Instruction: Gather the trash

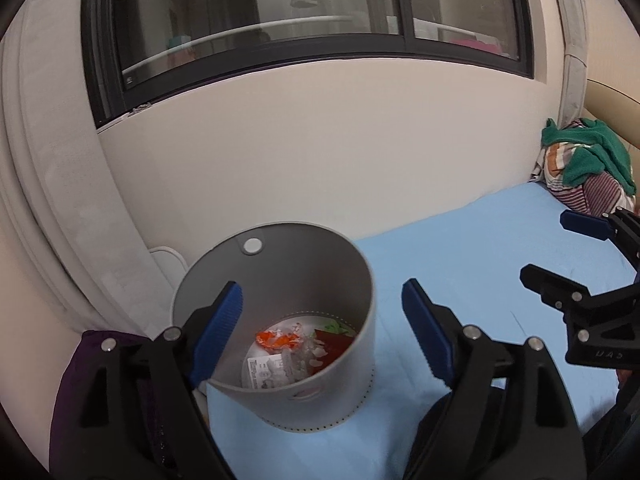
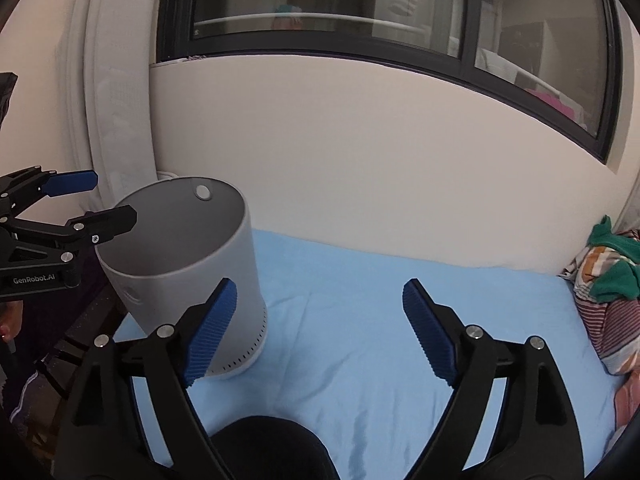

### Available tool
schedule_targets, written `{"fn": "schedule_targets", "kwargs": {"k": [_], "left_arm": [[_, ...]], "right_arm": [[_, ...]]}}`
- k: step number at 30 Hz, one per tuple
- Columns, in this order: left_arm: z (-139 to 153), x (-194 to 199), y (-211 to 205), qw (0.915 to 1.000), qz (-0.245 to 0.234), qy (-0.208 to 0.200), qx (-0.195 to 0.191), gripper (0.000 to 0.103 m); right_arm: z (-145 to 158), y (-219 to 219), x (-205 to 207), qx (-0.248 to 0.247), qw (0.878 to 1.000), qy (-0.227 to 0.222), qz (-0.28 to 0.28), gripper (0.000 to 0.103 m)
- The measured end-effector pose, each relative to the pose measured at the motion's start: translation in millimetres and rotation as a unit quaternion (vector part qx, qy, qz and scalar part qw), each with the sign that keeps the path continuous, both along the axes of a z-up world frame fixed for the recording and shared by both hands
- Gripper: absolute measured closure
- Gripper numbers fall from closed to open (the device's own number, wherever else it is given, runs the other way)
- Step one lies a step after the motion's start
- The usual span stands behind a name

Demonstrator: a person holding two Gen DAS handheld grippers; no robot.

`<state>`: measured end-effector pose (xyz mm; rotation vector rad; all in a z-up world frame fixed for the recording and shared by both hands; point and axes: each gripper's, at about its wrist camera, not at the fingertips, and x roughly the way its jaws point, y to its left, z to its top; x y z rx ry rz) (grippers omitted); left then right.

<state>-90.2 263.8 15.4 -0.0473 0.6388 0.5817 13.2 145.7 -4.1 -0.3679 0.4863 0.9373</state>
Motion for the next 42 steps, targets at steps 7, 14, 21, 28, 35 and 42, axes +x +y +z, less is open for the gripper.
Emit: {"fn": "schedule_targets", "kwargs": {"k": [7,14,21,28,35,42], "left_arm": [[-13,40,-52,0.9968,-0.077,0.003,-0.019,0.021],[-15,78,-111,0.988,-0.15,-0.004,-0.034,0.021],[-16,106,-169,0.976,-0.214,-0.004,-0.038,0.02],[-18,131,-220,0.9618,-0.27,0.002,-0.043,0.018],[-19,148,-258,0.9529,-0.3,0.01,-0.039,0.018],[-18,154,-272,0.9507,-0.308,0.021,-0.024,0.018]], "right_arm": [[-17,-72,23,0.002,0.994,0.031,-0.104,0.017],[-29,-159,41,0.018,0.974,0.058,-0.22,0.017],[-37,-242,53,0.026,0.943,0.069,-0.325,0.017],[-42,-308,55,0.028,0.911,0.074,-0.405,0.017],[-41,-345,50,0.029,0.893,0.077,-0.442,0.017],[-34,-355,51,0.036,0.888,0.075,-0.452,0.017]]}}
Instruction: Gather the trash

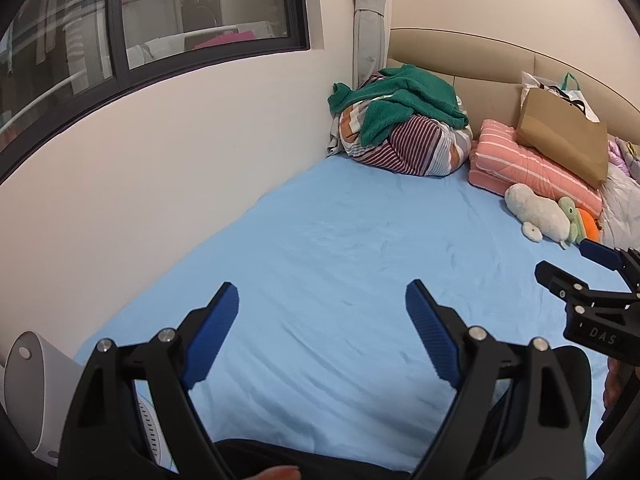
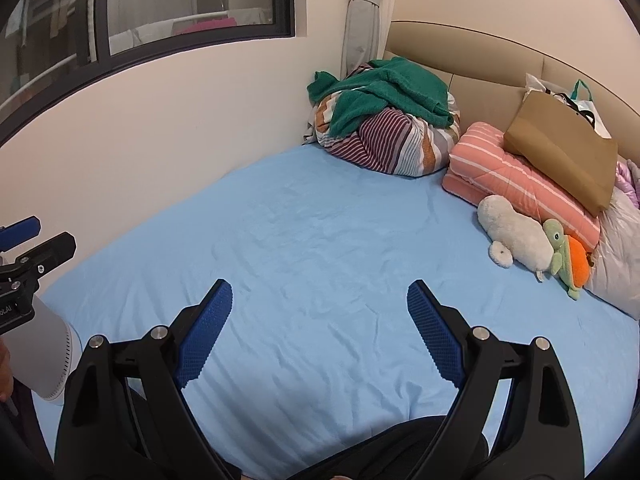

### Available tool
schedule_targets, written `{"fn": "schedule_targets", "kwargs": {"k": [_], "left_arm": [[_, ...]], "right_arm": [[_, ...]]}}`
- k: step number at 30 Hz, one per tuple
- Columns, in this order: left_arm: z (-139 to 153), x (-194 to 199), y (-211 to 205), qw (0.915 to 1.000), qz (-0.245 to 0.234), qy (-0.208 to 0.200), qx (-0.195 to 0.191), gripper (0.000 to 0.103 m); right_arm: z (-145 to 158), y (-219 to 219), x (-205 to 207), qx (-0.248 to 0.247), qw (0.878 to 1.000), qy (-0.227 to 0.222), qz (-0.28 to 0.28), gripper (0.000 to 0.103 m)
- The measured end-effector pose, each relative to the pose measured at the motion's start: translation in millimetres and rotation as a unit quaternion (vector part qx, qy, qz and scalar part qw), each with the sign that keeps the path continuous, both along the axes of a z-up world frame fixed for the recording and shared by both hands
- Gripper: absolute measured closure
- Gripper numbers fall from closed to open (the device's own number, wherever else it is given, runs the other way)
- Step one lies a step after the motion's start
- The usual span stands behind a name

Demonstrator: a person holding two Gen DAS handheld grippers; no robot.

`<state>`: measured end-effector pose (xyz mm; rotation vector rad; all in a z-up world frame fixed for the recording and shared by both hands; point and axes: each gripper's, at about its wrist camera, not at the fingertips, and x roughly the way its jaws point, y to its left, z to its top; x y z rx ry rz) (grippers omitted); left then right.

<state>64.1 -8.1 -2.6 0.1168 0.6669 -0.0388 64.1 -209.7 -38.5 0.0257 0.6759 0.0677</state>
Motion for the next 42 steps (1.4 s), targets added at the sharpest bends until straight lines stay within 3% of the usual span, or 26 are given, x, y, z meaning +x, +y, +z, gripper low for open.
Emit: {"fn": "schedule_targets", "kwargs": {"k": [42], "left_arm": [[-4,2,-7,1.0,0.0,0.005,-0.005,0.015]], "right_arm": [[2,-3,2,0.002,1.0,0.001,0.003,0.017]]}}
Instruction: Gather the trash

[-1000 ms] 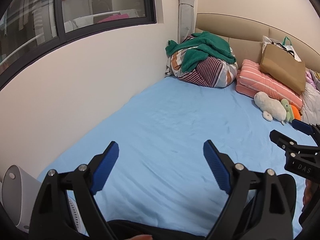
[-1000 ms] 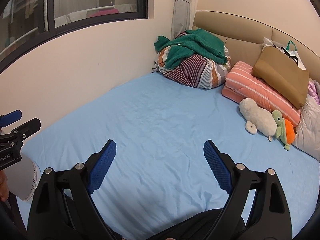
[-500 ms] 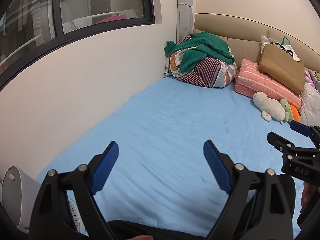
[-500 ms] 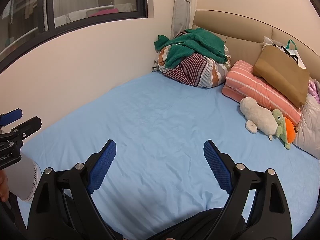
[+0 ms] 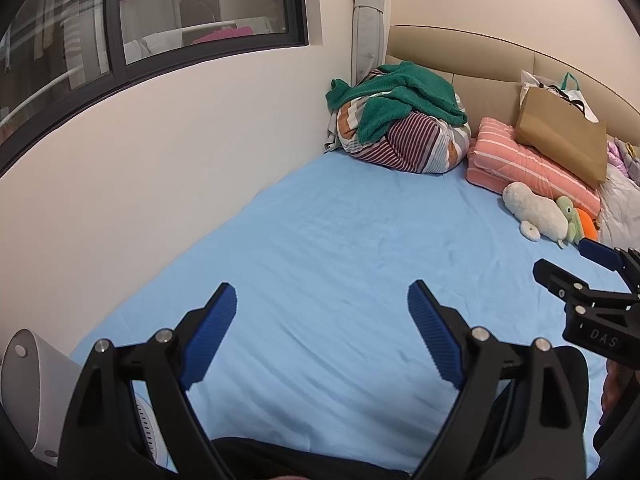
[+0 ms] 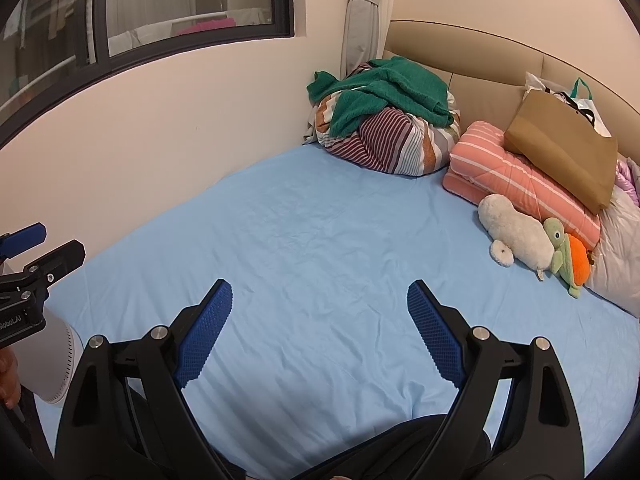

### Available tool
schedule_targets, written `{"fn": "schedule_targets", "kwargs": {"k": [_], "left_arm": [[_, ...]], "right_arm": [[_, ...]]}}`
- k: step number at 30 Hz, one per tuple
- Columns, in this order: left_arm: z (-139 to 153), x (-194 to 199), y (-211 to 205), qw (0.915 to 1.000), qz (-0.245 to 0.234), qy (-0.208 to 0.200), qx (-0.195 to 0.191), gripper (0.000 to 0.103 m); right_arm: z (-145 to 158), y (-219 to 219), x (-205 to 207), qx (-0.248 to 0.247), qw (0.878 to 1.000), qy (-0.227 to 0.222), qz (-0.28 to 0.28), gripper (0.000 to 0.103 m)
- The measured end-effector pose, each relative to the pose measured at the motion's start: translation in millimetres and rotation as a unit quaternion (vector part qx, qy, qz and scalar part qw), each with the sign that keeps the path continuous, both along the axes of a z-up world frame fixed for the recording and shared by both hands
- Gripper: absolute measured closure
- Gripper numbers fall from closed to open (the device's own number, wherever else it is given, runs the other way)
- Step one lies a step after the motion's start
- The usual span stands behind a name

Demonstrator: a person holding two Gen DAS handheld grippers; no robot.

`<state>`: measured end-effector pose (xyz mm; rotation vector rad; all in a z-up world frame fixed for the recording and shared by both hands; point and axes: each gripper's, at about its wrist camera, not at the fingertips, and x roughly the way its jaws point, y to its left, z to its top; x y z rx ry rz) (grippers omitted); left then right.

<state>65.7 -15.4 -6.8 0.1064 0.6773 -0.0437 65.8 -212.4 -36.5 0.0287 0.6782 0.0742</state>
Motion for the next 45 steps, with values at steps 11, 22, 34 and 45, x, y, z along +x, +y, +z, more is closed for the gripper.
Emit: {"fn": "schedule_targets", "kwargs": {"k": [11,22,34,45], "left_arm": [[-0.9,-2.7,-1.0,1.0,-0.001,-0.001,-0.002,0.014],[-0.8,-2.7,0.9,1.0,-0.001,0.0,-0.003,0.014],[-1.5,-4.5,-0.9,1.0,0.001,0.0,-0.003,0.014],[-1.5,-6.2,-3.4,1.0,0.002,0.0,-0.007,0.014]], "right_arm": [[0.8,1.4,-2.6,-0.001,1.0,-0.002,-0.002,0.017],[1.5,1.4,-2.7,-0.001,1.0,-0.001,-0.002,0.017],[5.9,-3.0,-3.5,-0.003,1.0,-0.003,-0.003,0.017],[7.7,-1.0,-5.6,-0.003,1.0,-0.004,-0.004,0.017]]}}
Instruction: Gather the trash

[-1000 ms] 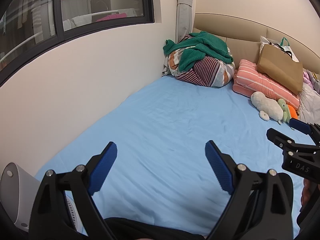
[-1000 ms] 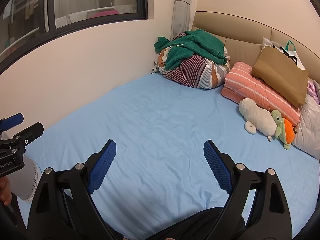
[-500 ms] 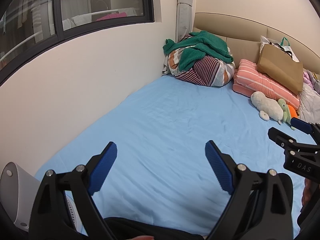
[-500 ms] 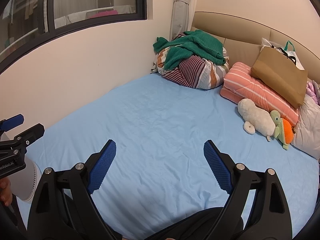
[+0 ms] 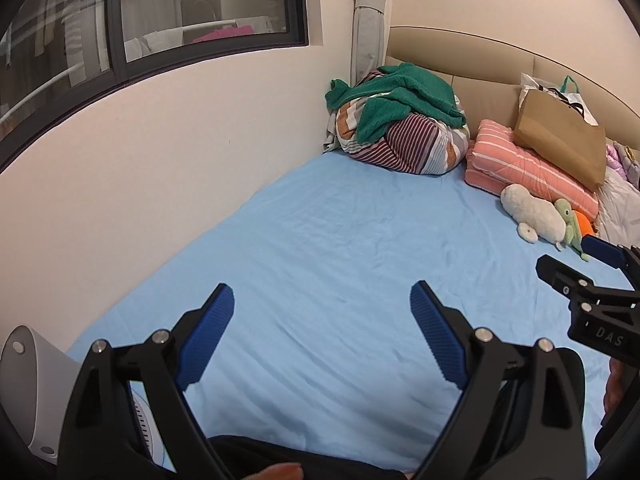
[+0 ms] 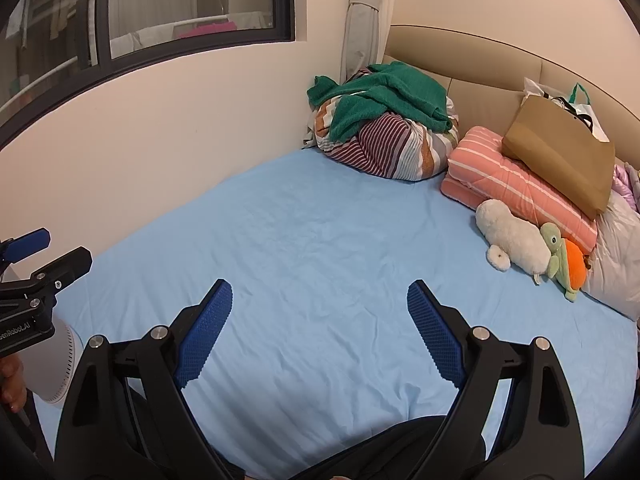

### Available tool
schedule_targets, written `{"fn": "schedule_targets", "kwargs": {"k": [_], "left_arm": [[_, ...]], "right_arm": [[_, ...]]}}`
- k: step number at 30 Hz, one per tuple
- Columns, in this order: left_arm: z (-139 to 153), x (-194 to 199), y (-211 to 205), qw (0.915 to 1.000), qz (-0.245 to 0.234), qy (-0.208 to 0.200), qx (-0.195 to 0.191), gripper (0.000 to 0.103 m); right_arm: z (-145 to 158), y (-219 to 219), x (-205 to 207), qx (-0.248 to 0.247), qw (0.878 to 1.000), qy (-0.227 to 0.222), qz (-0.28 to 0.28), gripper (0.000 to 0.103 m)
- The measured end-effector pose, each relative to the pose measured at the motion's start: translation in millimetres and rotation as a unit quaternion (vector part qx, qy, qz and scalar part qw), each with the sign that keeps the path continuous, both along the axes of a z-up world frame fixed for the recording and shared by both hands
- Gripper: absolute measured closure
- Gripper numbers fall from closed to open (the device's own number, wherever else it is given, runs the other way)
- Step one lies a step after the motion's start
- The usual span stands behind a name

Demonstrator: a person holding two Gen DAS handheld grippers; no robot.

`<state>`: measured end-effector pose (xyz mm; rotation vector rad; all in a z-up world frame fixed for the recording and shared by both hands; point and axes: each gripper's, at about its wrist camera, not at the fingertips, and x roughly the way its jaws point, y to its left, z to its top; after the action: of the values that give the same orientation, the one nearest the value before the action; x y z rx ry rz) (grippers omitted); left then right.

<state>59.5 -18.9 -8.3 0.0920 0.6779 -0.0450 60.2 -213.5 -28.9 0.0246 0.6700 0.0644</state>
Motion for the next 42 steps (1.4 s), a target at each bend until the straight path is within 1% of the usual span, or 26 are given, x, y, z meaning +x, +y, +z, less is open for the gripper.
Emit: {"fn": "schedule_targets", "kwargs": {"k": [22,27,33,42], "left_arm": [[0.5,2.3,0.8,1.0,-0.001,0.004,-0.003,0.014],[-0.4,2.7,-2.4,1.0,-0.003,0.006,0.002,0.014],[-0.7,4.0,-0.1,0.9998,-0.012,0.011,-0.011,0.014],[1.0,0.6,0.0,0.9999,-0.01,0.003,-0.002,0.014]], "right_arm": [[4.8,3.1,0.7,-0.002,1.0,-0.001,0.004,0.017],[5.8,2.7,1.0,-0.002,1.0,0.0,0.004,0.017],[6.3,1.4,1.7,-0.003,1.0,0.0,0.004,0.017],[6.3,0.8,1.6,-0.002,1.0,0.0,0.005,0.017]]}}
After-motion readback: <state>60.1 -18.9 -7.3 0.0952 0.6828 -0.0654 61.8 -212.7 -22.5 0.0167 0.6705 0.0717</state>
